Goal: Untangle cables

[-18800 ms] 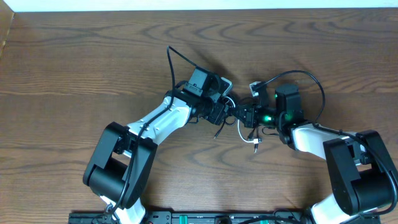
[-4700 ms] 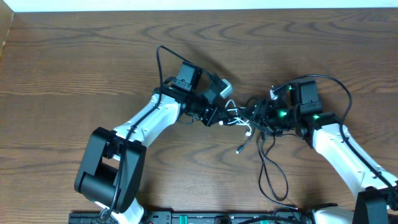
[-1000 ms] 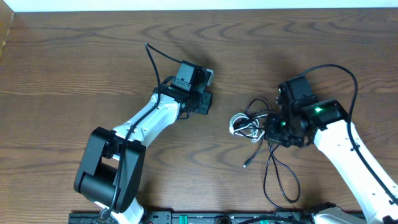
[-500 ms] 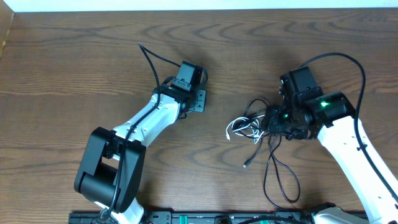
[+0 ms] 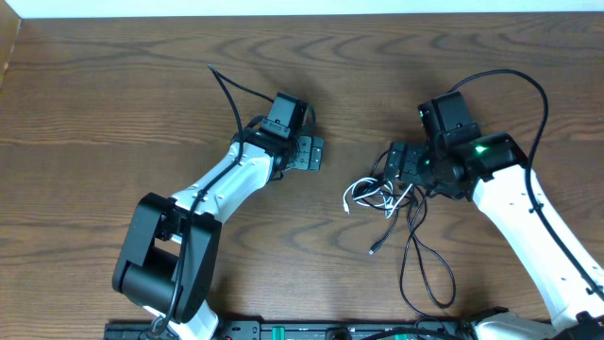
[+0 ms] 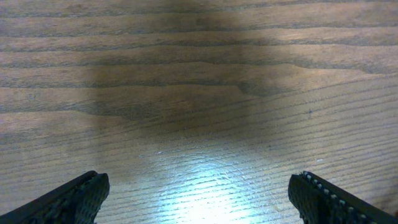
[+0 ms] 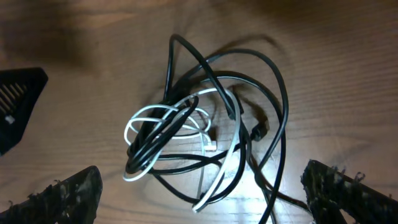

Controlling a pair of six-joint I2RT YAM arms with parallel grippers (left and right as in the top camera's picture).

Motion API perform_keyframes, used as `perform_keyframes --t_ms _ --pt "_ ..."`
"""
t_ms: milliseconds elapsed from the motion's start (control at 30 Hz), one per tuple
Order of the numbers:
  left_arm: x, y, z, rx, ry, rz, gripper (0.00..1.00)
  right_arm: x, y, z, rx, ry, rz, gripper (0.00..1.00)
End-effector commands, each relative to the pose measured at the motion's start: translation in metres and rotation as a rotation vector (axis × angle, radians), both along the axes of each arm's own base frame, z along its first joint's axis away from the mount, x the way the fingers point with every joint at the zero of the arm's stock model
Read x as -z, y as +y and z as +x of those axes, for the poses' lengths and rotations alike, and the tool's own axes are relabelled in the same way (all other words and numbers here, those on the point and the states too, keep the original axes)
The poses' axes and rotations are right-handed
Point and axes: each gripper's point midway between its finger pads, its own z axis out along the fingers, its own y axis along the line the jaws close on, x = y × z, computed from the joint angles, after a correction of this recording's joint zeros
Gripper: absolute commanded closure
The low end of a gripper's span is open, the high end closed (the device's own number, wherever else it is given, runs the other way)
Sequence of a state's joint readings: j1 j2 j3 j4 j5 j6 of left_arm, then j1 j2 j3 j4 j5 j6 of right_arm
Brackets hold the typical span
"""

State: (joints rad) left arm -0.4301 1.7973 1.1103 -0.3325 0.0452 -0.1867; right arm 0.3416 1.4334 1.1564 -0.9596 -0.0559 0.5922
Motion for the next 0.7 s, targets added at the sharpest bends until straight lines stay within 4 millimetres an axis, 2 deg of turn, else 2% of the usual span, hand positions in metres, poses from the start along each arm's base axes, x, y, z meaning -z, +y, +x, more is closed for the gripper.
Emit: perform_keyframes --t_ms 0,667 --pt "0.0002 0.0016 0.0028 -0.009 -0.007 0.012 0.02 0.0022 -0.0026 0.0011 0.008 -0.003 -0.025 0.01" --pt "-0.0019 -0.0002 0.0066 -0.009 -0.024 0.004 0.01 0.0022 -0.0025 0.0011 0.007 -0.003 -0.024 0.01"
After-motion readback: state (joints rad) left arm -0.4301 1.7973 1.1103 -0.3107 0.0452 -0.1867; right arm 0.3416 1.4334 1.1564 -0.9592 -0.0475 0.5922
